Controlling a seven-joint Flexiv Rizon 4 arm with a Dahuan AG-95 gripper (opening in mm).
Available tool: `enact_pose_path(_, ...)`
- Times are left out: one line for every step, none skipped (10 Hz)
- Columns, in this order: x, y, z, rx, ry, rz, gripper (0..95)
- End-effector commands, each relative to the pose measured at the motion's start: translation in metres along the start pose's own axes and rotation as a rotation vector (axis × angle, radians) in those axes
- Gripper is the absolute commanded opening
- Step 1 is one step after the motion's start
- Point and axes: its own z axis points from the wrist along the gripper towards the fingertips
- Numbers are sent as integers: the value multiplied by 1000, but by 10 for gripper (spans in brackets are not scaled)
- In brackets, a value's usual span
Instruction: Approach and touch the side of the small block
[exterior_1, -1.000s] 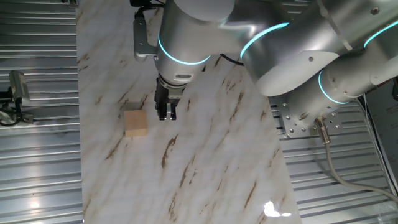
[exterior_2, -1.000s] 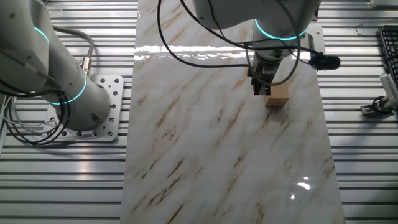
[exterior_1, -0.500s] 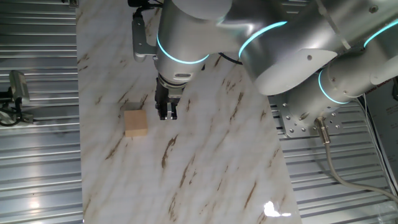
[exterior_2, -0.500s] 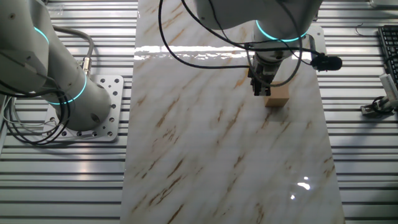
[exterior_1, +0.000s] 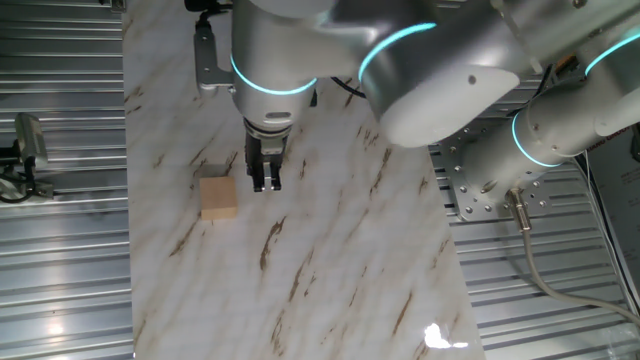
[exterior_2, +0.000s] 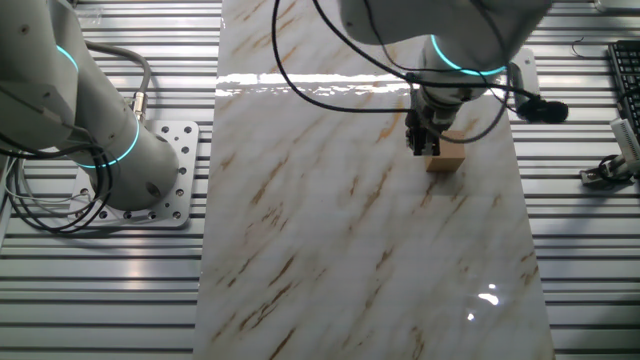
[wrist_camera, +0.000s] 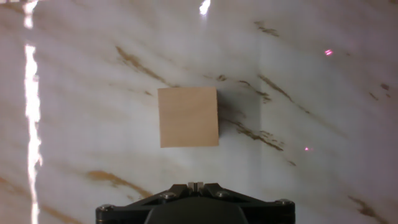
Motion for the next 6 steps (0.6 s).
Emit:
enact_pose_path(0, 1, 1, 0, 15, -7, 0)
enact_pose_path(0, 1, 1, 0, 19, -3, 0)
enact_pose_path(0, 1, 1, 4, 22, 2, 0)
enact_pose_path(0, 1, 1, 17, 23, 6, 0)
enact_pose_path(0, 1, 1, 35, 22, 12, 0)
enact_pose_path(0, 1, 1, 52, 21, 16, 0)
